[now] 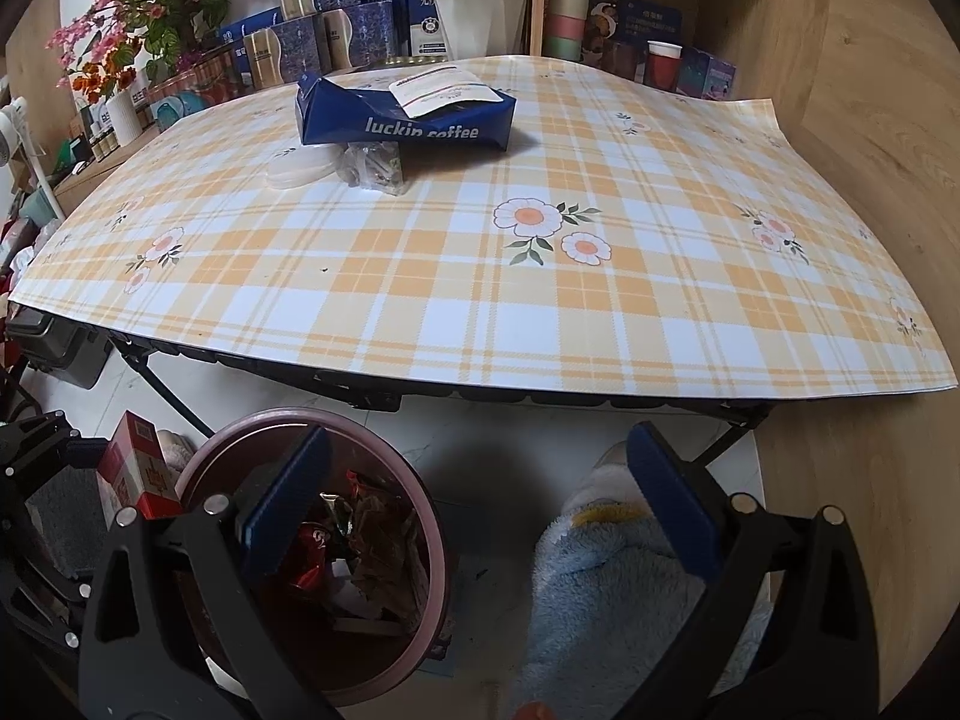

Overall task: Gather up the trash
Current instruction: 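Lower the red box in the left gripper into the bin and open it, then raise both open grippers away from the bin toward the table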

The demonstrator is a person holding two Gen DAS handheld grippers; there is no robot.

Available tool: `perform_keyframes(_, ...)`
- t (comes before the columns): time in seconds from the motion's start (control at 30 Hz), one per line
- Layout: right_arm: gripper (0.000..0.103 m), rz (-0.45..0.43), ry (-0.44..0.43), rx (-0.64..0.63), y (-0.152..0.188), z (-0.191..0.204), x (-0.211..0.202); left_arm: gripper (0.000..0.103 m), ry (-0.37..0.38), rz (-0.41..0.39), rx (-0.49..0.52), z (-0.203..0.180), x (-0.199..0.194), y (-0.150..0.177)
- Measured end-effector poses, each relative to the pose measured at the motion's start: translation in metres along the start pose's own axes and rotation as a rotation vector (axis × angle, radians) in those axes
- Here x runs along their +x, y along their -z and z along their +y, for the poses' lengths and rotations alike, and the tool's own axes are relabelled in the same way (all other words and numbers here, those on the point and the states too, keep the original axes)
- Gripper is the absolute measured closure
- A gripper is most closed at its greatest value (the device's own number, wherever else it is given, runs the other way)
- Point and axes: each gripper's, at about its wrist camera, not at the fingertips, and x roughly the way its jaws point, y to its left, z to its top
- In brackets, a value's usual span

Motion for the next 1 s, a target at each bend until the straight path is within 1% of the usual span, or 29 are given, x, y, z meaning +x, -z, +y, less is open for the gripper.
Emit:
perform_keyframes(0.2,0.006,0.004,-0.001,0.006,0.0,0.0,0.0,0.015,0.0,-0.009,0.008,-0.004,-0.002,0.002)
perform_keyframes(0.4,0.006,0.006,-0.001,0.001,0.0,0.0,0.001,0.015,-0.035,-0.029,0.019,-0.006,-0.006,0.001)
perform_keyframes(0.5,0.006,0.006,0.0,0.003,0.0,0.0,0.001,0.014,-0.058,-0.05,0.005,-0.002,-0.01,0.0)
perform_keyframes(0.67,0.006,0.005,-0.001,0.005,0.001,0.0,0.001,0.009,-0.087,-0.085,-0.04,0.008,-0.017,-0.001)
perform_keyframes(0.77,0.006,0.006,-0.001,0.005,0.001,0.001,0.001,0.006,-0.08,-0.102,-0.063,0.013,-0.021,-0.002)
perform_keyframes(1.0,0.006,0.011,0.001,0.006,0.0,0.0,0.002,0.006,-0.075,-0.121,-0.088,0.016,-0.022,-0.003)
